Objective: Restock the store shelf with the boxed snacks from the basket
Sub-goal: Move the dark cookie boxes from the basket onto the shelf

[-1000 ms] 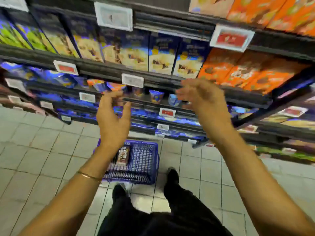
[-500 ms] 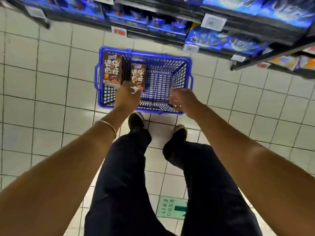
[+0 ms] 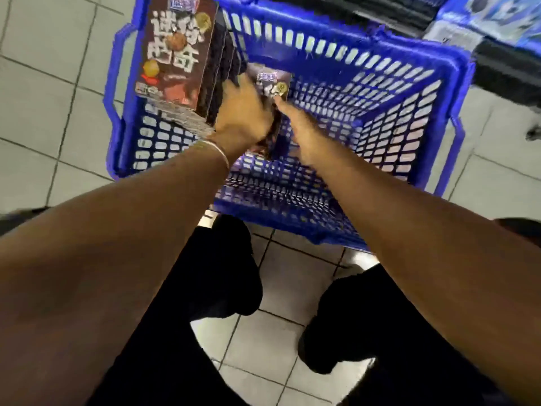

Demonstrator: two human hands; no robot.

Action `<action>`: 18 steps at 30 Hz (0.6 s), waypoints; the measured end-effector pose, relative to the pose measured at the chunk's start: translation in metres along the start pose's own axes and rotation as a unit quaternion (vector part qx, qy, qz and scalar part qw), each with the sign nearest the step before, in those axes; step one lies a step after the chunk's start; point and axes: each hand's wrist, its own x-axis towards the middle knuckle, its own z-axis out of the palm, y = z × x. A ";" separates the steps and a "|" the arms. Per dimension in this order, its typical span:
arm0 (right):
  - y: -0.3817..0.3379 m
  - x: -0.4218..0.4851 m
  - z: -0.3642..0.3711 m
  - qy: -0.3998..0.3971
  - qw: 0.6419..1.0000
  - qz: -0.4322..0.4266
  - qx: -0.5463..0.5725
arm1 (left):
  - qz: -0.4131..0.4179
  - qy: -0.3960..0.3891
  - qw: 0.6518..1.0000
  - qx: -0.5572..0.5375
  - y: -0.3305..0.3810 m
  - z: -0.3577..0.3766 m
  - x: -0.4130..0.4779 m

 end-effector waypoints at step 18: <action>0.028 0.055 -0.021 -0.066 0.996 0.009 0.065 | -0.046 0.034 0.998 -0.024 0.001 0.043 0.008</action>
